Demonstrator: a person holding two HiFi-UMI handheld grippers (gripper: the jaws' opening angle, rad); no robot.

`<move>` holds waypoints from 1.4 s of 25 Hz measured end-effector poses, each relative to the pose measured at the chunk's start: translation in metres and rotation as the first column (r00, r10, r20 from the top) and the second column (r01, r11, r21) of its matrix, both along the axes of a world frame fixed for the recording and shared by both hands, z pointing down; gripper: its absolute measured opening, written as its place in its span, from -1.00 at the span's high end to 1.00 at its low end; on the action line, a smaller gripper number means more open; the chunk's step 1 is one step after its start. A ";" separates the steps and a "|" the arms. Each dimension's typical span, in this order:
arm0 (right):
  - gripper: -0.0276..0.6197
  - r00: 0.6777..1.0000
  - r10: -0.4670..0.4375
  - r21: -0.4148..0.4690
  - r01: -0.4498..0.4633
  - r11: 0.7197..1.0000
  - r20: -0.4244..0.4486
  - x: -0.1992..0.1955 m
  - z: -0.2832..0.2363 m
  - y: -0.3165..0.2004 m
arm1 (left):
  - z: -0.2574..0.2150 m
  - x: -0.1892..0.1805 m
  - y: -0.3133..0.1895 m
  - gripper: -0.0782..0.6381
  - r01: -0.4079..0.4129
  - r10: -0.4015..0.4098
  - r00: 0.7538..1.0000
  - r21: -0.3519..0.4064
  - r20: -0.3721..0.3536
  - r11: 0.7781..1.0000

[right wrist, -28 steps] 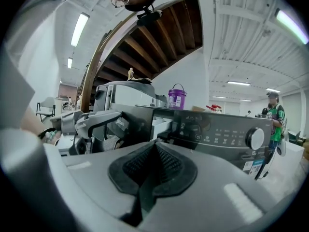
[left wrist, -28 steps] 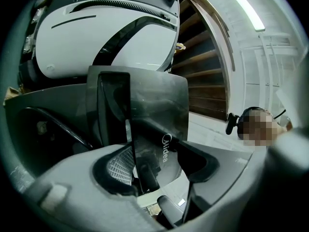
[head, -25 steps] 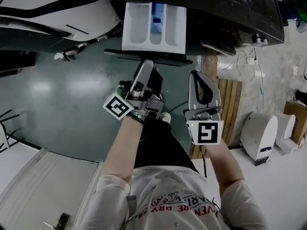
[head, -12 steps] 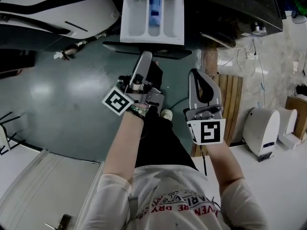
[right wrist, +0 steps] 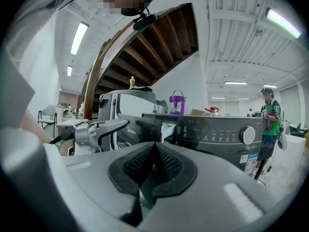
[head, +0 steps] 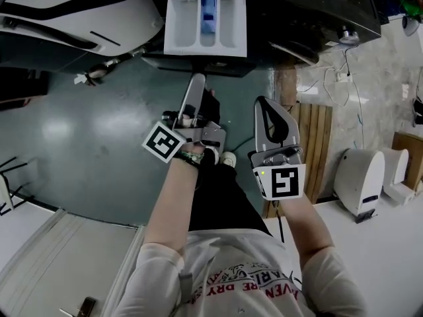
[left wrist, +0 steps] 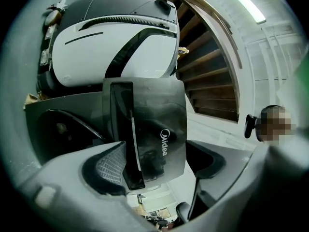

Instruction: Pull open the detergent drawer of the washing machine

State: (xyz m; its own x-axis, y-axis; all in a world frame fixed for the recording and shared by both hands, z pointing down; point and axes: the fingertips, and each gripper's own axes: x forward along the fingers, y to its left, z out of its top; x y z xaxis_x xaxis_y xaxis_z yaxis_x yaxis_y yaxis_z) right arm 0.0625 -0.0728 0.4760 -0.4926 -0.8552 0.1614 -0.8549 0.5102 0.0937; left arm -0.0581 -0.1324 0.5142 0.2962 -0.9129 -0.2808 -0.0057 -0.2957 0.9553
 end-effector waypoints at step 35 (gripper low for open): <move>0.91 0.997 -0.029 0.085 0.023 0.996 0.069 0.017 -0.191 0.104 | -0.224 0.001 0.155 0.79 -0.189 -0.053 0.406 0.141 0.912 0.972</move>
